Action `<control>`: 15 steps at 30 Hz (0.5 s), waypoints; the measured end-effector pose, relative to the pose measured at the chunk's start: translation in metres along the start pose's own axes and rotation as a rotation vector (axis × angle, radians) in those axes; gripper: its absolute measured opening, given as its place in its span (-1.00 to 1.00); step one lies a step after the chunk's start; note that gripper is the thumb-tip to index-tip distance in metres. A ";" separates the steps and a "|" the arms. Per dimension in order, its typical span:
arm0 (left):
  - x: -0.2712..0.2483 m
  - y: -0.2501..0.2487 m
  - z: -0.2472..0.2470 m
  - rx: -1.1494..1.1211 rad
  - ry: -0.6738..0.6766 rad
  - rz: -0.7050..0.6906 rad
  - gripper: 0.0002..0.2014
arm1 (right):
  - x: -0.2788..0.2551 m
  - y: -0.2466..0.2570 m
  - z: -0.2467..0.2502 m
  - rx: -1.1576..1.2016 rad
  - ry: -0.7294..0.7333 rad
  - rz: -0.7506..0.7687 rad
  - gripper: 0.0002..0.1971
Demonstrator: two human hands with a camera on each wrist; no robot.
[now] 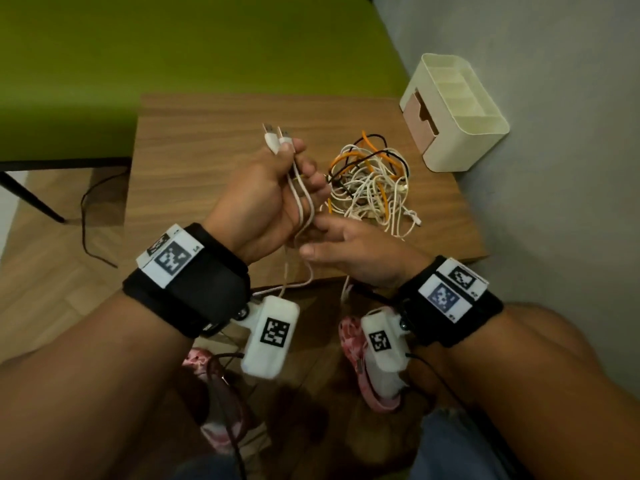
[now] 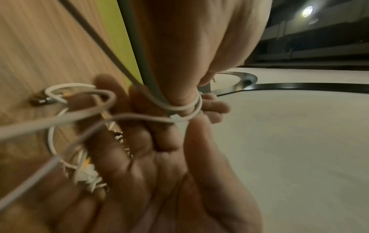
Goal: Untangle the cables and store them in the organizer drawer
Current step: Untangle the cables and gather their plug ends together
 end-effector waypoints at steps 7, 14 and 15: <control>0.011 -0.013 0.024 0.255 -0.055 -0.047 -0.83 | -0.002 -0.012 -0.010 0.017 0.120 -0.161 -0.79; 0.018 0.014 0.030 0.376 -0.044 0.099 -0.80 | -0.002 0.008 0.056 -0.614 -0.266 0.026 -0.78; 0.019 0.021 0.027 0.391 -0.026 0.121 -0.80 | -0.003 0.017 0.065 -0.543 -0.372 0.094 -0.78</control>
Point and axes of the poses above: each hand's wrist, its own x-axis towards the middle knuckle, its own z-axis out of the back of the hand, y = z × x, the point moved 9 cm from there along x, towards the middle knuckle, and after that the axes turned 6 degrees about z, right-handed, at the moved point
